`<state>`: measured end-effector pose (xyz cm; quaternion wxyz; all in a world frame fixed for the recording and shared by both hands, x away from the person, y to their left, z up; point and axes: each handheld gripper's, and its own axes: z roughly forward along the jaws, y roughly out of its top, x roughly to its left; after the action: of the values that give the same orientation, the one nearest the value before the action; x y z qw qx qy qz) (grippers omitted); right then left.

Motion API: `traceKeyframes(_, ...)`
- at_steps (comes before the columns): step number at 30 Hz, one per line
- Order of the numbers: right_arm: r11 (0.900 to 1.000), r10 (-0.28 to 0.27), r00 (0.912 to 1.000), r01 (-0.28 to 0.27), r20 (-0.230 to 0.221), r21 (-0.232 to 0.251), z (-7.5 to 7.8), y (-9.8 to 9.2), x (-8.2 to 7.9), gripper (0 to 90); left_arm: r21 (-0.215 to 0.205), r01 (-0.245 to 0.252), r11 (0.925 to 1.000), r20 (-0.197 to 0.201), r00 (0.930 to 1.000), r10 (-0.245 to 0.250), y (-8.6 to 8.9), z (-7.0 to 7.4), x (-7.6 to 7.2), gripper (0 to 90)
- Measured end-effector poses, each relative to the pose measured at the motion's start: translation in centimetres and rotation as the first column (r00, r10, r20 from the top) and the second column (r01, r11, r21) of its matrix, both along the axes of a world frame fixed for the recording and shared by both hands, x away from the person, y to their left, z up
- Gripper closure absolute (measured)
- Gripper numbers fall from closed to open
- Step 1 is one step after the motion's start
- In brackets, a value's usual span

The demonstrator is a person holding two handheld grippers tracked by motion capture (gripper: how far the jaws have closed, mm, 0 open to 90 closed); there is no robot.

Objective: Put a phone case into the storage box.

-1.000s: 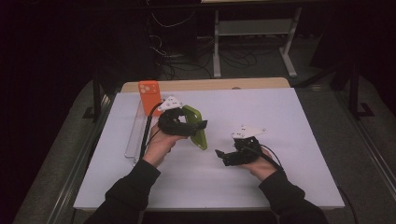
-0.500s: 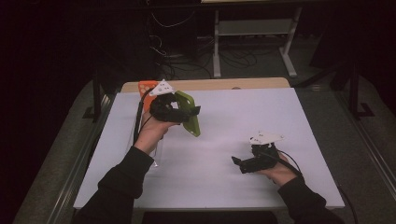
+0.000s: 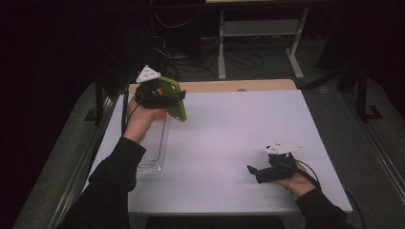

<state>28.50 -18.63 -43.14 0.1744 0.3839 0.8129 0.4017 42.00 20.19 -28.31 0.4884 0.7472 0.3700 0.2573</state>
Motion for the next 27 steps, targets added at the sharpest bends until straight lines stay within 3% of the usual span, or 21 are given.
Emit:
traceKeyframes(3, 1.000, -0.003, 1.0000, 0.002, 0.001, 0.004, 0.0, -0.2, 0.0, 0.0, 0.012, -0.070, 0.9975, 0.006, 0.9975, 0.070, 1.1, 0.2, 0.7, 13.2)
traceKeyframes(6, 1.000, -0.008, 1.0000, 0.008, -0.003, 0.001, 0.0, -0.3, -0.1, 0.0, 0.020, -0.147, 0.9889, 0.010, 0.9891, 0.147, 2.1, 0.2, 1.5, 13.2)
traceKeyframes(8, 1.000, -0.010, 0.9999, 0.010, -0.002, 0.005, 0.0, -0.4, -0.1, 0.0, 0.034, -0.203, 0.9786, 0.008, 0.9792, 0.203, 2.6, 0.1, 2.1, 13.2)
traceKeyframes(12, 1.000, -0.012, 0.9999, 0.012, -0.004, 0.004, 0.0, -0.3, -0.1, 0.0, 0.043, -0.306, 0.9510, -0.012, 0.9516, 0.307, 3.3, -0.6, 3.2, 13.2)
traceKeyframes(16, 1.000, -0.010, 0.9999, 0.010, -0.004, 0.005, 0.0, -0.3, -0.1, 0.0, 0.068, -0.375, 0.9246, -0.024, 0.9259, 0.377, 3.5, -1.5, 4.1, 13.1)
traceKeyframes(22, 1.000, -0.008, 1.0000, 0.008, 0.002, 0.011, 0.1, -0.4, -0.1, 0.0, 0.111, -0.434, 0.8942, -0.050, 0.8962, 0.441, 3.7, -3.1, 5.3, 13.1)
traceKeyframes(25, 1.000, -0.010, 0.9999, 0.010, 0.002, 0.013, 0.1, -0.4, -0.2, 0.0, 0.115, -0.454, 0.8838, -0.070, 0.8837, 0.463, 3.7, -4.2, 5.7, 13.0)
traceKeyframes(27, 1.000, -0.009, 1.0000, 0.009, 0.003, 0.012, 0.1, -0.4, -0.2, 0.0, 0.123, -0.460, 0.8794, -0.072, 0.8795, 0.470, 3.6, -4.9, 5.9, 13.0)
